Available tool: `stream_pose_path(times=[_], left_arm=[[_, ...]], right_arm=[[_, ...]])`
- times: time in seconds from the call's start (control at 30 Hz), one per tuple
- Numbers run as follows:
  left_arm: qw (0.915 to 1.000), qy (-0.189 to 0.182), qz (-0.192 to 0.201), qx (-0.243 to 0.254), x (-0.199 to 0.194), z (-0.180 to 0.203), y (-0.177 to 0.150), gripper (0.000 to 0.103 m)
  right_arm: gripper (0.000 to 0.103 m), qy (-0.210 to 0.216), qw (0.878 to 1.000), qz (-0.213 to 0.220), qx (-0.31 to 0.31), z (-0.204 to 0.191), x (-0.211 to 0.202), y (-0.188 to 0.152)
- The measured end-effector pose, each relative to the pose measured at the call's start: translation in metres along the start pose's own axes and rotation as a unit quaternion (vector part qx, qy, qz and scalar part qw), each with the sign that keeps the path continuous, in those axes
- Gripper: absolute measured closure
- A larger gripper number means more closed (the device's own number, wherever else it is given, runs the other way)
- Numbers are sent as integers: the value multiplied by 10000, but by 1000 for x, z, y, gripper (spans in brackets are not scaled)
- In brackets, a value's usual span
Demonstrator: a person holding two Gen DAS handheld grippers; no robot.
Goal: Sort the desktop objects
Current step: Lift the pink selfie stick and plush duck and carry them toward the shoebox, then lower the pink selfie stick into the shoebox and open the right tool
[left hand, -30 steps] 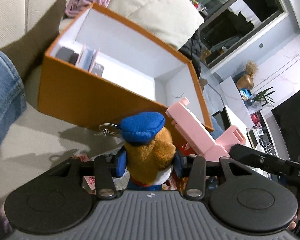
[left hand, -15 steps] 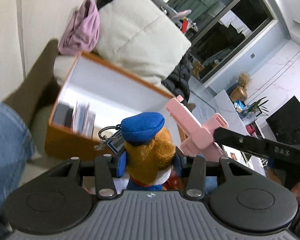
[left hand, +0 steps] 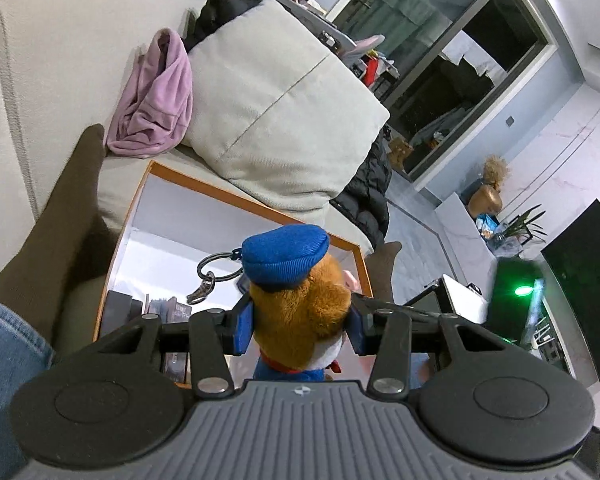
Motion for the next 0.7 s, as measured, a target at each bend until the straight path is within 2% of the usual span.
stream_pose_path(times=[0.1,0.3,0.47,0.7], left_arm=[[10000,-35,-87,0,7,-5,3,51],[9997,-125,-215,-53,21,-11,13,51],[9997,-231,-119,12,23,-10,19,51],[9995,3,-91,310,34,-3,18,51]], right_arm=[[97,-248,9995,-203,60,0,19,-5],[97,-422,9977,-496,175,3,44,-8],[97,-274,9935,-950,562,16,62,-14],[96,-146,9894,-1287,659,23,68,-19]])
Point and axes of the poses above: each gripper's, at about its wrist camera, not at the fingertips, and x roughly the way its jaws point, z to its right, y to its top, the point moved 3 cm from there along x, roughly the way its jaws point, and after that the axes turned 9 degrees about -x, right-handed, at the moved point
